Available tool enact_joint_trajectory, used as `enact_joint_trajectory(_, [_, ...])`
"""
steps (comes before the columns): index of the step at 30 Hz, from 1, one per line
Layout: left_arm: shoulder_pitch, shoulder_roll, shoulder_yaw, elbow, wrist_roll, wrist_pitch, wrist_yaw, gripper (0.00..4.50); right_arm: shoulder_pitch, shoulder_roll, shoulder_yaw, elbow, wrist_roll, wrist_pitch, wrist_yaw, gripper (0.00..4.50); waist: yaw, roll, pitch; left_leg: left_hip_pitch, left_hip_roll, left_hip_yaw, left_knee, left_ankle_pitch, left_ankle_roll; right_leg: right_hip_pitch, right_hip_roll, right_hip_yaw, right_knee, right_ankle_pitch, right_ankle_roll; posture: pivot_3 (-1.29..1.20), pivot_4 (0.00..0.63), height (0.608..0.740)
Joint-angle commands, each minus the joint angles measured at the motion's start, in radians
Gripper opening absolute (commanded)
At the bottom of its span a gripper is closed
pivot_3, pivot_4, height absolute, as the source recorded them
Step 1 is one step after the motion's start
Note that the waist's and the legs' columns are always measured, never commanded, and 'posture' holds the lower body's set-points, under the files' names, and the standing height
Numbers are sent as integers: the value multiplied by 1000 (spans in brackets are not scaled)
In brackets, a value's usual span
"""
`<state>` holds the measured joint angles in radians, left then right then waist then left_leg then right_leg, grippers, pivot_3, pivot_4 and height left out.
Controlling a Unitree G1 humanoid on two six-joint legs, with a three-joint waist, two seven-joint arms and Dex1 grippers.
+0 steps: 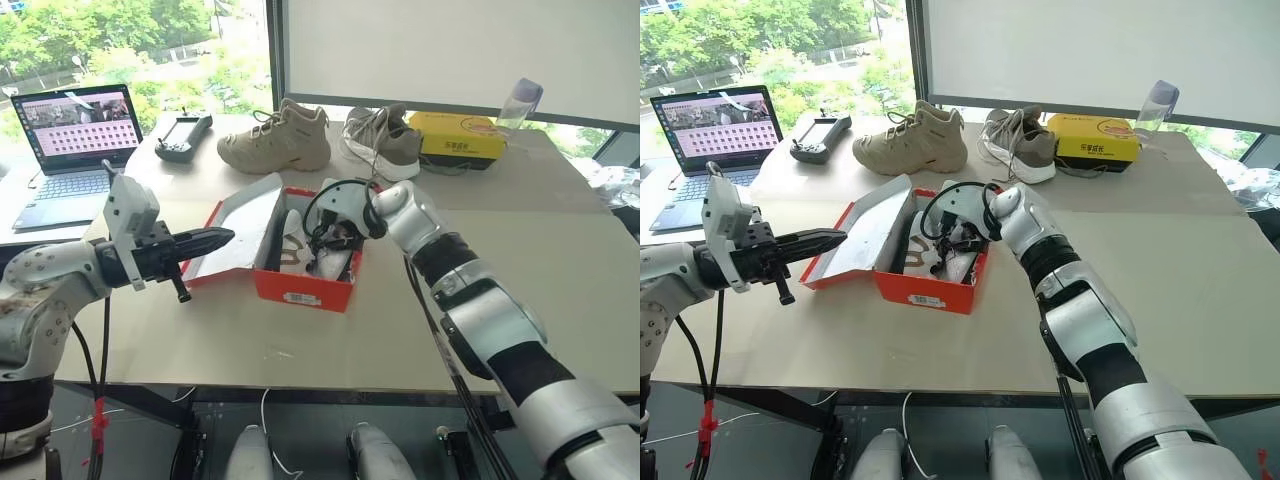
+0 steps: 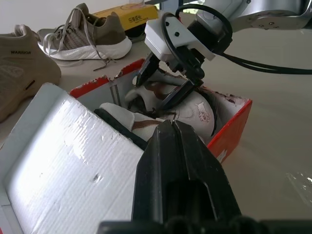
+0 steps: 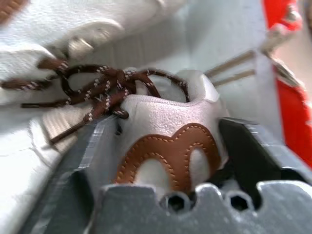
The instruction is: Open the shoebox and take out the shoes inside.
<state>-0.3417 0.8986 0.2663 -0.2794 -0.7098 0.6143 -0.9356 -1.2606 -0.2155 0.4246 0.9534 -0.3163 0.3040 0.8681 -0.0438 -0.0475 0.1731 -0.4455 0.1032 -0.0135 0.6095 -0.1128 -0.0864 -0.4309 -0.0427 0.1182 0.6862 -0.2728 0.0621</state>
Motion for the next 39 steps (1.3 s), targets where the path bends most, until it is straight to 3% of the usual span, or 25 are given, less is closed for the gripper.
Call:
enact_joint_trajectory(1, [-21,2,23,-34,-12,-4,5,0,60,11,26,64,-18,19,41,2254,1,0,0,0,0,0,0,0,0,0,0,0,0,0,0,0,150,685])
enact_joint_trajectory(8, [-18,3,25,-43,-13,-3,7,0,65,12,20,61,-22,15,46,80,-1,0,0,4,0,0,0,0,0,3,0,0,0,-1,-1,0,150,685])
enact_joint_trajectory(22, [-23,9,21,-32,0,-15,-1,0,3,18,-83,3,21,41,-15,32,-5,0,0,4,0,0,0,0,0,4,0,0,0,-1,-2,0,150,685])
enact_joint_trajectory(39, [-30,2,9,-15,18,-26,-17,0,-8,-15,-106,-114,40,85,6,32,-5,1,1,-5,0,0,-1,0,0,-6,0,1,0,-1,-1,0,150,685])
